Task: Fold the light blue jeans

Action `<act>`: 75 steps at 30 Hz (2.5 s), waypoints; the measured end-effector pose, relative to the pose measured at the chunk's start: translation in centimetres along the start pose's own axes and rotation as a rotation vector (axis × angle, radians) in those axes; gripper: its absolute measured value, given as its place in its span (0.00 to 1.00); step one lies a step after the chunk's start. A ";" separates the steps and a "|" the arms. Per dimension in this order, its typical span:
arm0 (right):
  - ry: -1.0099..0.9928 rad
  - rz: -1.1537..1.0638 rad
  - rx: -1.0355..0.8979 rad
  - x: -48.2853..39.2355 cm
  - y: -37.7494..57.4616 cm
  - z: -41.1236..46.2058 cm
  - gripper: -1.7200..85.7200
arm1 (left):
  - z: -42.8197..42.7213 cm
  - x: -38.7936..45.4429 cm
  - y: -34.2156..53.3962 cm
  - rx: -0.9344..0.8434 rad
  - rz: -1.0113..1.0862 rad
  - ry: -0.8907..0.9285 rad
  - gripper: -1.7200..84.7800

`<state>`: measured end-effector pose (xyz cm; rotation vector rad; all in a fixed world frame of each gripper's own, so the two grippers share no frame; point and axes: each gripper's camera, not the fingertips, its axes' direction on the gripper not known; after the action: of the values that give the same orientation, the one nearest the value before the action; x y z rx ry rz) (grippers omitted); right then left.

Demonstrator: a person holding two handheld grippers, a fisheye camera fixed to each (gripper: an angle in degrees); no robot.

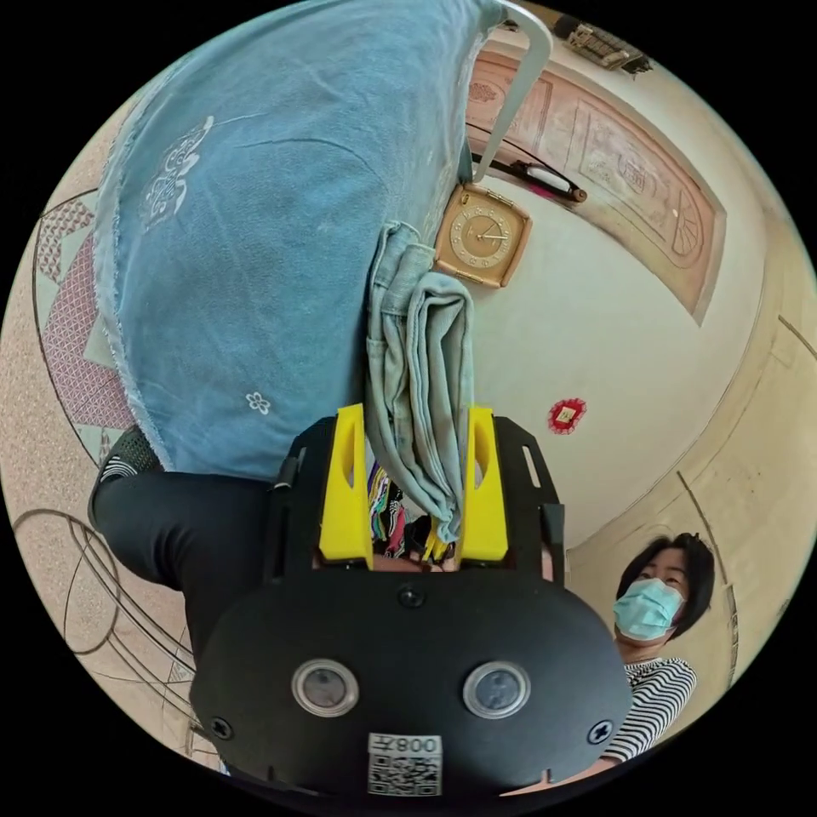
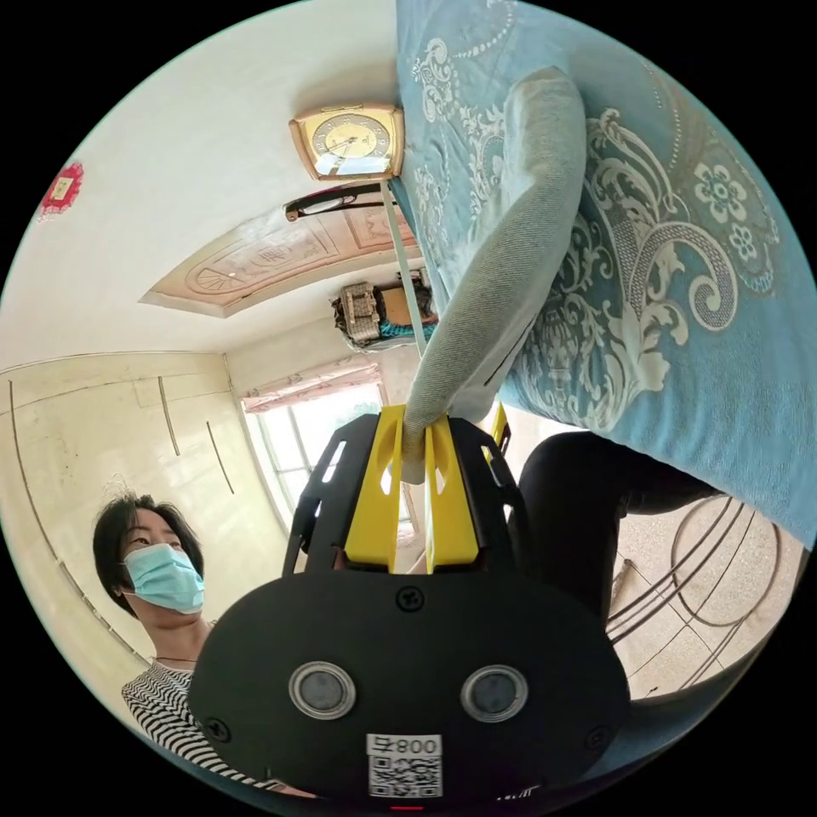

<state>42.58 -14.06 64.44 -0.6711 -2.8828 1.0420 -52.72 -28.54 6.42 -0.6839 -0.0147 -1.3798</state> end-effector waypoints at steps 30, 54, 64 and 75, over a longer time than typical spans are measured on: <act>0.120 -0.040 0.029 -3.0 13.1 8.1 0.03 | -3.1 8.7 9.4 -0.088 0.143 -0.223 0.10; -0.053 -0.232 0.194 -11.1 43.8 8.9 0.02 | 1.7 25.5 34.5 -0.382 0.373 -0.156 0.10; -0.118 -0.288 0.403 -15.1 57.6 5.5 0.02 | 14.1 32.5 46.4 -0.656 0.409 -0.179 0.10; -0.150 -0.410 0.763 -24.1 69.6 -6.3 0.02 | 40.8 40.6 63.6 -1.046 0.497 -0.176 0.10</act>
<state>92.60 28.16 30.18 0.0408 -2.2470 1.9595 28.80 -44.33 27.76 -1.5472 0.7334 -0.7655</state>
